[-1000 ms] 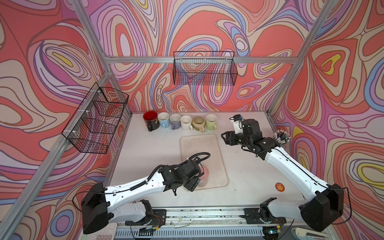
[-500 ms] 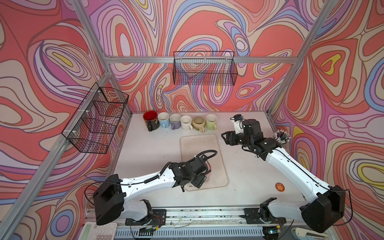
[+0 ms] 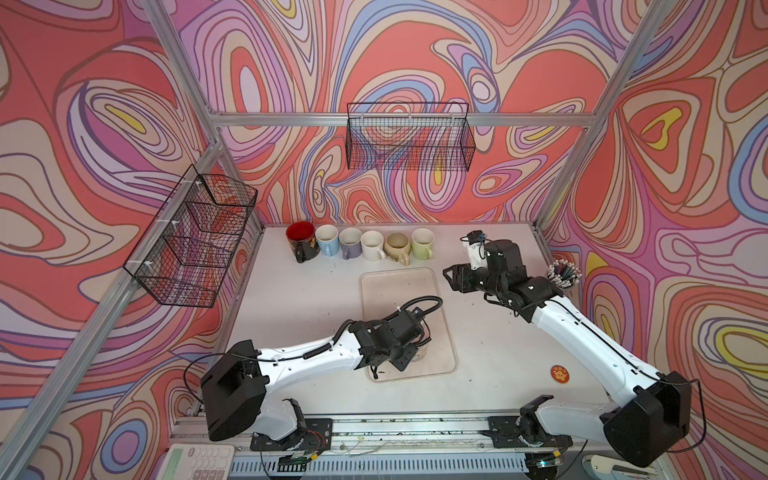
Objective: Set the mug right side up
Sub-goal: 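Lower the left gripper onto the upside-down pink mug and grip its body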
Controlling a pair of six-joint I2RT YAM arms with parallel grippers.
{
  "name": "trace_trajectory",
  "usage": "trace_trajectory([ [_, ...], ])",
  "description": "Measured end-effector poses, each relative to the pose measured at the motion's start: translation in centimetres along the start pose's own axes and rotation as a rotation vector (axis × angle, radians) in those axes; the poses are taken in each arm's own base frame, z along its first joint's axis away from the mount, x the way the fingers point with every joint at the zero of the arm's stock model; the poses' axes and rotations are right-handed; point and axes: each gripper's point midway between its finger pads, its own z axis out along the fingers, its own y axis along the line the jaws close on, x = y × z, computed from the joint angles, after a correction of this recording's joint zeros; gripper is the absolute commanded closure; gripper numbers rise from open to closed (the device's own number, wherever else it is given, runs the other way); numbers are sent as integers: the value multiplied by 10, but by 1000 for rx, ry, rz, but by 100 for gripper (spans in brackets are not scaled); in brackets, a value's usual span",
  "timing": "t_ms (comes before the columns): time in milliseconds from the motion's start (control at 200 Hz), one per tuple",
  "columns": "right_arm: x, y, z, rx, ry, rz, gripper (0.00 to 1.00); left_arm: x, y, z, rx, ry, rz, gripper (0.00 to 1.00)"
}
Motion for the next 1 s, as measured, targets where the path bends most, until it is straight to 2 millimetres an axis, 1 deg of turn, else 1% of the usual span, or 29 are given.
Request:
trace_trajectory([
  [60, 0, 0, 0, -3, 1, 0, 27, 1, 0, 1, 2, 3, 0, 61],
  [120, 0, 1, 0, -5, 2, 0, 27, 4, 0, 2, 3, 9, 0, 62],
  [250, 1, 1, 0, -6, 4, 1, 27, 14, 1, 6, 4, 31, 3, 62],
  [466, 1, 1, 1, -9, 7, 1, 27, 15, 0, 8, 12, 37, 3, 61],
  [561, 2, 1, 1, -9, 10, 2, 27, 18, -1, 13, 9, 50, 5, 62],
  [716, 2, 1, 1, -8, 9, 1, 27, 26, -1, 24, 0, 89, 9, 68],
  [891, 2, 1, 1, -8, 9, 1, 27, 30, 0, 30, -7, 112, 9, 73],
  [1002, 2, 1, 1, -7, 10, 1, 27, 30, 0, 31, -8, 114, 9, 80],
])
